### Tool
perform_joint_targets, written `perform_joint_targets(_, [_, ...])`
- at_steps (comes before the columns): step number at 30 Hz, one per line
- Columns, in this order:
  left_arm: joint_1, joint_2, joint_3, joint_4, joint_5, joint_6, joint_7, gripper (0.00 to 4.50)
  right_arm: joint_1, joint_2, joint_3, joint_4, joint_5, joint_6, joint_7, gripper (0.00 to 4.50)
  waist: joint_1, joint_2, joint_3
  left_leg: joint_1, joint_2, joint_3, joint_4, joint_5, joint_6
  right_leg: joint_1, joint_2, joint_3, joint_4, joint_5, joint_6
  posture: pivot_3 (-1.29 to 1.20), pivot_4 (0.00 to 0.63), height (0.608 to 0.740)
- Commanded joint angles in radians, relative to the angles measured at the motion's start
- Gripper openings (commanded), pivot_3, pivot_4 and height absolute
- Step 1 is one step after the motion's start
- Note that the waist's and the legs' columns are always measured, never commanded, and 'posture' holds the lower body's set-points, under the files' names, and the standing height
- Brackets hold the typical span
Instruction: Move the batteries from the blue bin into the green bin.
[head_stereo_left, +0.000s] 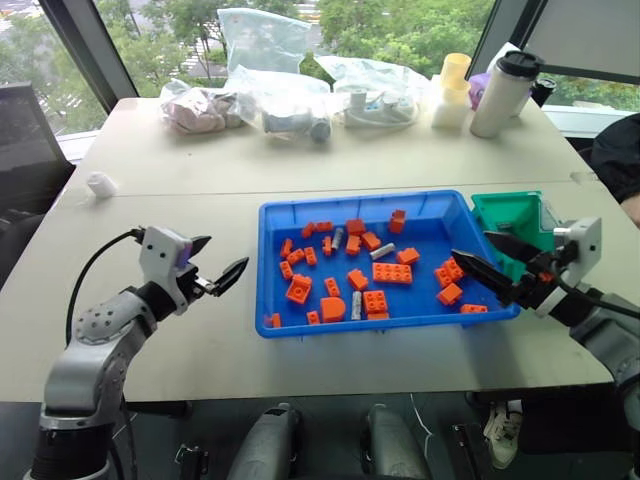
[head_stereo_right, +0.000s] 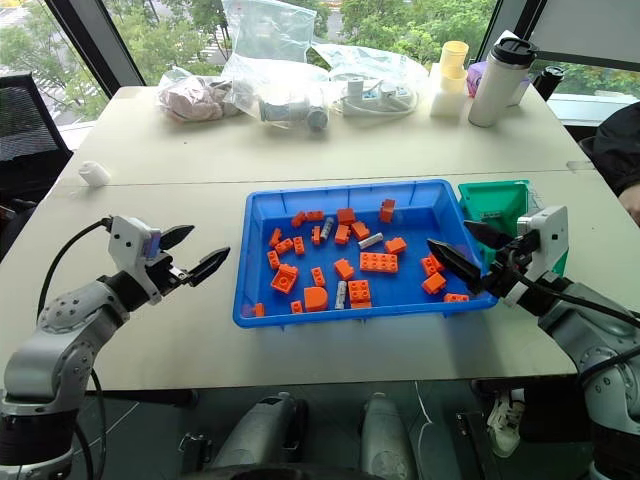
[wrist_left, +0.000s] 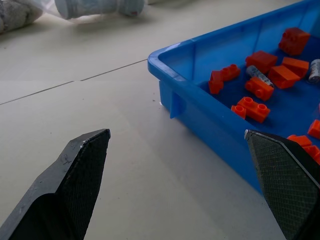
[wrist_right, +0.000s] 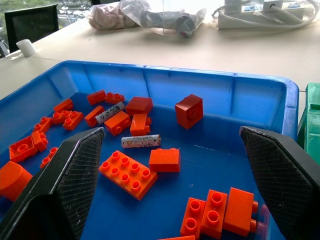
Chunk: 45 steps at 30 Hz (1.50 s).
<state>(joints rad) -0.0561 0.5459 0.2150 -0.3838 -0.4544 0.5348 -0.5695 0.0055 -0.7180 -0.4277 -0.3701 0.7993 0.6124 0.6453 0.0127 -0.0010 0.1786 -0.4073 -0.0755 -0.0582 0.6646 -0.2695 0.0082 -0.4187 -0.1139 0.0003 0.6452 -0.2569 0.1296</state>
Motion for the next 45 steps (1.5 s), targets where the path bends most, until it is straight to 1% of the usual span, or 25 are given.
perform_joint_targets(1, [-0.005, 0.006, 0.010, -0.045, -0.019, 0.011, 0.007, 4.50, -0.028, -0.019, -0.001, -0.037, 0.000, 0.001, 0.006, 4.46, 0.000, 0.000, 0.000, 0.000, 0.000, 0.000, 0.000, 0.000, 0.000, 0.000, 0.000, 0.000, 0.000, 0.000, 0.000, 0.00, 0.150, 0.740])
perform_joint_targets(7, [-0.010, 0.001, 0.009, -0.049, -0.015, 0.005, 0.027, 4.50, -0.054, -0.015, 0.029, -0.038, -0.035, -0.001, -0.018, 4.46, 0.001, 0.000, 0.000, 0.000, 0.000, 0.000, 0.000, 0.000, 0.000, 0.000, -0.001, 0.000, 0.000, 0.000, 0.000, 0.00, 0.150, 0.740])
perform_joint_targets(11, [0.000, 0.000, 0.012, -0.065, -0.026, 0.014, 0.033, 4.50, -0.077, -0.010, 0.068, -0.040, -0.124, -0.025, -0.067, 4.46, 0.000, 0.000, 0.000, 0.000, 0.000, 0.000, 0.000, 0.000, 0.000, 0.000, 0.000, 0.000, 0.000, 0.000, 0.000, 0.00, 0.150, 0.740])
perform_joint_targets(16, [0.001, 0.012, -0.005, -0.065, -0.010, 0.024, 0.028, 4.50, -0.115, -0.001, 0.089, -0.039, -0.105, 0.007, -0.073, 4.46, 0.000, 0.000, 0.000, 0.000, 0.000, 0.000, 0.000, 0.000, 0.000, 0.000, 0.000, 0.000, 0.000, 0.000, 0.000, 0.00, 0.150, 0.740])
perform_joint_targets(19, [-0.004, 0.011, 0.001, -0.063, -0.010, 0.018, 0.030, 4.50, -0.130, 0.018, 0.087, -0.042, -0.059, 0.031, -0.064, 4.46, 0.001, 0.000, 0.000, 0.000, 0.000, 0.000, 0.000, 0.000, 0.000, 0.000, -0.001, 0.000, 0.000, 0.000, 0.000, 0.00, 0.150, 0.740])
perform_joint_targets(21, [-0.016, 0.009, 0.002, -0.058, -0.014, 0.020, 0.031, 4.50, -0.121, 0.018, 0.097, -0.044, -0.084, 0.002, -0.048, 4.46, 0.001, 0.000, 0.000, 0.000, 0.000, 0.000, 0.000, 0.000, 0.000, 0.000, -0.001, 0.000, 0.000, 0.000, 0.000, 0.00, 0.150, 0.740])
perform_joint_targets(23, [-0.039, 0.011, -0.008, -0.049, -0.009, 0.020, 0.032, 4.50, -0.123, 0.018, 0.096, -0.037, -0.075, 0.013, -0.038, 4.46, 0.001, 0.000, 0.000, 0.000, 0.000, 0.000, 0.000, 0.000, 0.000, 0.000, -0.001, 0.000, 0.000, 0.000, 0.000, 0.00, 0.150, 0.740])
perform_joint_targets(26, [-0.079, 0.020, -0.014, -0.035, -0.014, 0.027, 0.019, 4.50, -0.170, 0.010, 0.109, -0.012, -0.056, 0.062, -0.039, 4.46, 0.000, 0.000, 0.000, 0.000, 0.000, 0.000, 0.000, 0.000, 0.000, 0.000, 0.000, 0.000, 0.000, 0.000, 0.000, 0.00, 0.150, 0.740])
perform_joint_targets(29, [-0.105, 0.050, -0.024, -0.028, -0.018, 0.040, -0.013, 4.50, -0.254, 0.004, 0.145, 0.022, -0.039, 0.108, -0.019, 4.46, -0.005, 0.000, 0.000, 0.000, 0.000, 0.000, 0.000, 0.000, 0.000, -0.001, 0.000, 0.000, 0.000, 0.000, 0.000, 0.00, 0.150, 0.740])
perform_joint_targets(31, [-0.118, 0.071, -0.023, -0.037, -0.070, 0.086, -0.053, 4.50, -0.310, 0.001, 0.206, 0.034, -0.067, 0.110, 0.011, 4.46, -0.008, 0.000, 0.000, 0.000, 0.000, 0.000, 0.000, 0.000, 0.000, -0.001, 0.000, 0.000, 0.000, 0.000, 0.000, 0.00, 0.150, 0.740])
perform_joint_targets(34, [-0.138, 0.153, -0.048, -0.064, -0.119, 0.140, -0.159, 4.50, -0.462, 0.041, 0.365, 0.119, -0.156, 0.079, 0.064, 4.46, -0.015, 0.000, 0.000, -0.001, 0.001, 0.000, -0.001, 0.000, 0.000, -0.002, 0.001, 0.000, 0.000, 0.000, 0.000, 0.00, 0.150, 0.740])
perform_joint_targets(37, [-0.185, 0.200, -0.066, -0.052, -0.130, 0.154, -0.209, 4.50, -0.596, 0.094, 0.578, 0.261, -0.285, 0.014, 0.195, 4.46, -0.022, -0.001, 0.001, -0.001, 0.001, 0.000, -0.001, 0.000, 0.000, -0.002, 0.001, -0.001, 0.000, 0.000, 0.000, 0.00, 0.150, 0.740])
perform_joint_targets(38, [-0.195, 0.206, -0.070, -0.050, -0.127, 0.154, -0.213, 4.50, -0.627, 0.108, 0.626, 0.312, -0.319, -0.013, 0.236, 4.46, -0.022, -0.001, 0.001, -0.001, 0.001, 0.000, -0.001, 0.000, 0.000, -0.002, 0.001, -0.001, 0.000, 0.000, 0.000, 0.00, 0.150, 0.740])
perform_joint_targets(41, [-0.188, 0.231, -0.078, -0.075, -0.116, 0.158, -0.220, 4.50, -0.720, 0.141, 0.739, 0.482, -0.466, -0.115, 0.280, 4.46, -0.027, -0.001, 0.001, -0.001, 0.000, 0.000, -0.001, 0.001, -0.001, -0.002, 0.000, -0.001, 0.000, 0.000, 0.000, 0.00, 0.150, 0.740])
perform_joint_targets(42, [-0.185, 0.236, -0.079, -0.083, -0.113, 0.157, -0.216, 4.50, -0.746, 0.151, 0.760, 0.528, -0.499, -0.142, 0.297, 4.46, -0.025, -0.001, 0.001, -0.001, 0.000, 0.000, -0.001, 0.003, -0.005, -0.003, 0.000, -0.001, 0.000, 0.000, 0.000, 0.00, 0.150, 0.740])
perform_joint_targets(45, [-0.175, 0.243, -0.065, -0.115, -0.128, 0.174, -0.202, 4.50, -0.822, 0.200, 0.785, 0.647, -0.534, -0.174, 0.354, 4.46, -0.025, -0.001, 0.001, -0.003, -0.001, 0.000, -0.001, 0.004, -0.006, -0.005, 0.000, -0.001, 0.000, 0.000, 0.000, 0.00, 0.150, 0.740])
